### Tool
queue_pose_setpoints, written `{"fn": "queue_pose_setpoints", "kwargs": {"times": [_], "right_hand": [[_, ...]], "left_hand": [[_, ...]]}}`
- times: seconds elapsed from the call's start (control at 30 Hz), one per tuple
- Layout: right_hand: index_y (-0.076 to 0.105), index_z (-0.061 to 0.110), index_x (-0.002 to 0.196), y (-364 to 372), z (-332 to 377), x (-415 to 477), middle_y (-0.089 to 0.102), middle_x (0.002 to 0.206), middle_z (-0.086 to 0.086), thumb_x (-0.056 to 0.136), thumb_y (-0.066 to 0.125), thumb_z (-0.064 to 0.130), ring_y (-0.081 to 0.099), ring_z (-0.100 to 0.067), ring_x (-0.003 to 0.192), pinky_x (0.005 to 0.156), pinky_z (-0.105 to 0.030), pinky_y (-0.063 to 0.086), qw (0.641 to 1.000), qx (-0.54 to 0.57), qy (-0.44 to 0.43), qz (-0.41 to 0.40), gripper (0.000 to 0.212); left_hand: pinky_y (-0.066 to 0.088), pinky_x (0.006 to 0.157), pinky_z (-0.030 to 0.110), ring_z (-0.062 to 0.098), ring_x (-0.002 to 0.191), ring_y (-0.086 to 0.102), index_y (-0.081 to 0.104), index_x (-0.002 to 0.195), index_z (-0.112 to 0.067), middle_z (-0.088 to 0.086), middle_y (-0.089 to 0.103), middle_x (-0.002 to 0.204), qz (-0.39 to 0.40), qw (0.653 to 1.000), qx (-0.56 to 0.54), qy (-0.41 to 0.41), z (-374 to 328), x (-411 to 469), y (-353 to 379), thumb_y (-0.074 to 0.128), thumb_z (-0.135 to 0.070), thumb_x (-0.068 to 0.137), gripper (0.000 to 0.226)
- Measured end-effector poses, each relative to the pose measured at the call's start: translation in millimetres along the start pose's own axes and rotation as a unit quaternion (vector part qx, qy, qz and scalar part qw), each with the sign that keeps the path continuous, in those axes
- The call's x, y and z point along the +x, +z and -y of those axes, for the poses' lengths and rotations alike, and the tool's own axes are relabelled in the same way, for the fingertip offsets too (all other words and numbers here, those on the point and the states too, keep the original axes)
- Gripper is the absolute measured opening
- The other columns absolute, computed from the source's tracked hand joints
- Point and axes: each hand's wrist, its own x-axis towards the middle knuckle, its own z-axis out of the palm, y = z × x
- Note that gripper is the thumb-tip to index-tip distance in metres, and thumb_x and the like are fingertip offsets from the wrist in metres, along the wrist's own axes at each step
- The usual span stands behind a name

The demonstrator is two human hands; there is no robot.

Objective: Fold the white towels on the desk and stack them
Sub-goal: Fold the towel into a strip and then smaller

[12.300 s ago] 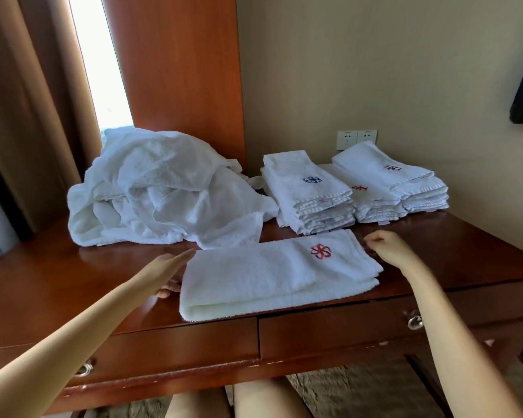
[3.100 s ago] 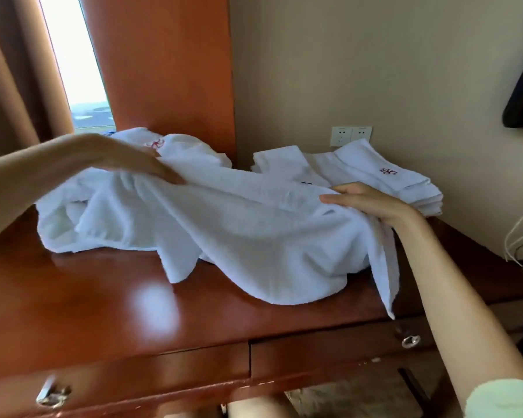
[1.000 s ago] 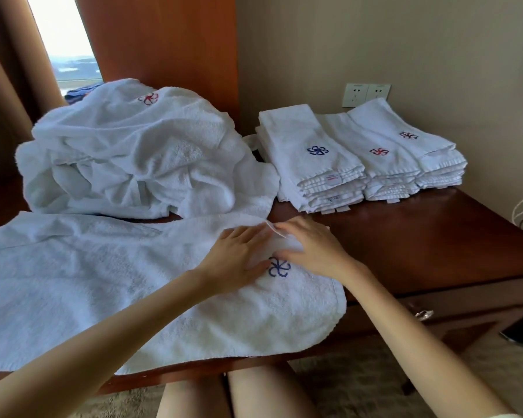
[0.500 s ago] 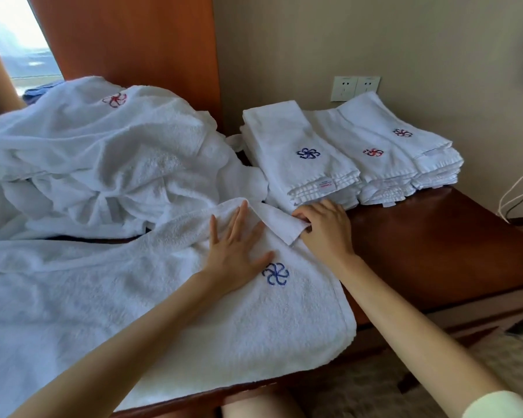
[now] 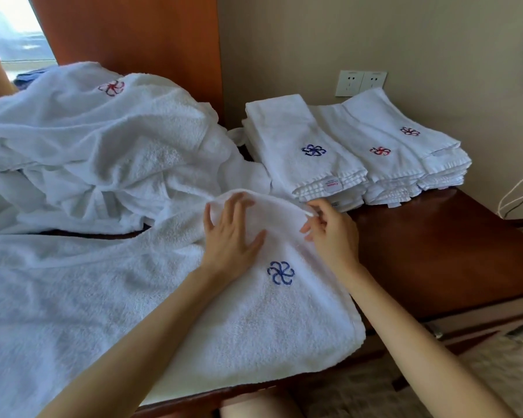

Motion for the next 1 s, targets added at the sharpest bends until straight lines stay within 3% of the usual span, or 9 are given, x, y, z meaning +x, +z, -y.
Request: {"fn": "queue_pose_setpoints", "kwargs": {"times": [0.13, 0.2, 0.3, 0.4, 0.53, 0.67, 0.77, 0.87, 1.0], "right_hand": [[0.058, 0.025, 0.097, -4.4, 2.5, -0.8, 0.073, 0.090, 0.003, 0.098, 0.047, 0.005, 0.072, -0.012, 0.079, 0.064, -0.024, 0.053, 0.980, 0.192, 0.050, -0.017, 0.023], [0.057, 0.022, 0.099, -5.3, 4.2, -1.8, 0.072, 0.092, -0.003, 0.097, 0.047, 0.004, 0.071, -0.016, 0.086, 0.073, -0.033, 0.057, 0.977, 0.205, 0.048, -0.022, 0.021], [0.055, 0.011, 0.101, -3.7, -0.8, -1.4, 0.068, 0.090, -0.006, 0.096, 0.049, 0.007, 0.067, -0.028, 0.083, 0.074, -0.051, 0.053, 0.987, 0.150, 0.050, 0.009, 0.009], [0.054, 0.009, 0.095, -1.1, -6.5, -1.2, 0.060, 0.072, 0.007, 0.094, 0.055, 0.008, 0.057, -0.011, 0.062, 0.057, -0.036, 0.043, 0.996, 0.074, 0.015, 0.054, 0.002], [0.056, 0.012, 0.093, -2.2, -4.8, -4.0, 0.063, 0.073, 0.004, 0.090, 0.061, 0.010, 0.057, -0.016, 0.062, 0.056, -0.036, 0.043, 0.997, 0.035, -0.014, 0.067, 0.006], [0.059, 0.013, 0.095, -23.7, 1.3, 1.9, 0.062, 0.092, -0.010, 0.091, 0.057, 0.004, 0.058, -0.032, 0.082, 0.070, -0.044, 0.048, 0.979, 0.160, 0.077, 0.105, 0.010], [0.061, 0.023, 0.089, -49.2, 6.1, -6.8, 0.058, 0.098, 0.009, 0.091, 0.057, 0.003, 0.056, -0.012, 0.099, 0.087, -0.043, 0.052, 0.955, 0.248, 0.091, 0.136, 0.020], [0.065, 0.025, 0.089, -67.7, 13.3, -27.5, 0.059, 0.107, 0.012, 0.091, 0.057, -0.001, 0.066, -0.012, 0.099, 0.075, -0.026, 0.057, 0.905, 0.351, 0.153, 0.184, 0.028], [0.064, 0.031, 0.111, -79.2, 15.5, -57.5, 0.053, 0.127, 0.003, 0.088, 0.049, -0.010, 0.064, -0.013, 0.103, 0.069, -0.019, 0.054, 0.894, 0.267, 0.218, 0.287, 0.050]], "left_hand": [[-0.005, 0.114, 0.051, 0.027, 0.143, 0.023, 0.028, 0.150, -0.017, 0.014, 0.026, 0.153, -0.085, 0.994, 0.070, 0.004, 7.0, 9.6, -8.7, 0.070, -0.042, 0.073, 0.092], [-0.010, 0.114, 0.049, 0.026, 0.136, 0.035, 0.024, 0.152, -0.020, 0.012, 0.040, 0.142, -0.076, 0.993, 0.086, -0.014, 11.7, 9.9, -9.6, 0.073, -0.042, 0.071, 0.097], [0.002, 0.115, 0.049, 0.025, 0.104, 0.061, 0.051, 0.136, -0.019, 0.003, 0.065, 0.103, -0.054, 0.995, 0.083, -0.002, 20.1, 10.1, -6.7, 0.074, -0.029, 0.077, 0.065], [0.030, 0.102, 0.049, 0.029, 0.088, 0.065, 0.070, 0.102, -0.018, 0.002, 0.068, 0.088, -0.038, 0.998, 0.054, 0.006, 20.8, 13.4, -5.5, 0.075, -0.015, 0.075, 0.027], [0.039, 0.085, 0.044, 0.029, 0.080, 0.061, 0.073, 0.092, -0.016, 0.002, 0.064, 0.080, -0.045, 0.997, 0.052, 0.024, 16.0, 14.1, -8.6, 0.075, -0.006, 0.072, 0.022], [0.038, 0.082, 0.043, 0.030, 0.079, 0.061, 0.073, 0.092, -0.015, 0.003, 0.068, 0.082, -0.073, 0.992, 0.082, 0.059, 11.2, 11.9, -28.1, 0.076, -0.008, 0.074, 0.020], [0.039, 0.081, 0.038, 0.026, 0.073, 0.066, 0.072, 0.098, -0.015, 0.001, 0.072, 0.085, -0.091, 0.988, 0.075, 0.103, 6.0, 4.1, -53.6, 0.078, -0.008, 0.073, 0.027], [0.039, 0.077, 0.031, 0.020, 0.066, 0.066, 0.067, 0.112, -0.017, -0.002, 0.073, 0.095, -0.003, 0.980, 0.061, 0.191, 1.1, -17.2, -72.5, 0.077, -0.014, 0.078, 0.036], [0.039, 0.080, 0.026, 0.016, 0.078, 0.062, 0.056, 0.133, -0.024, -0.006, 0.065, 0.098, 0.156, 0.964, 0.068, 0.204, -5.9, -58.7, -69.0, 0.069, -0.018, 0.086, 0.049]]}}
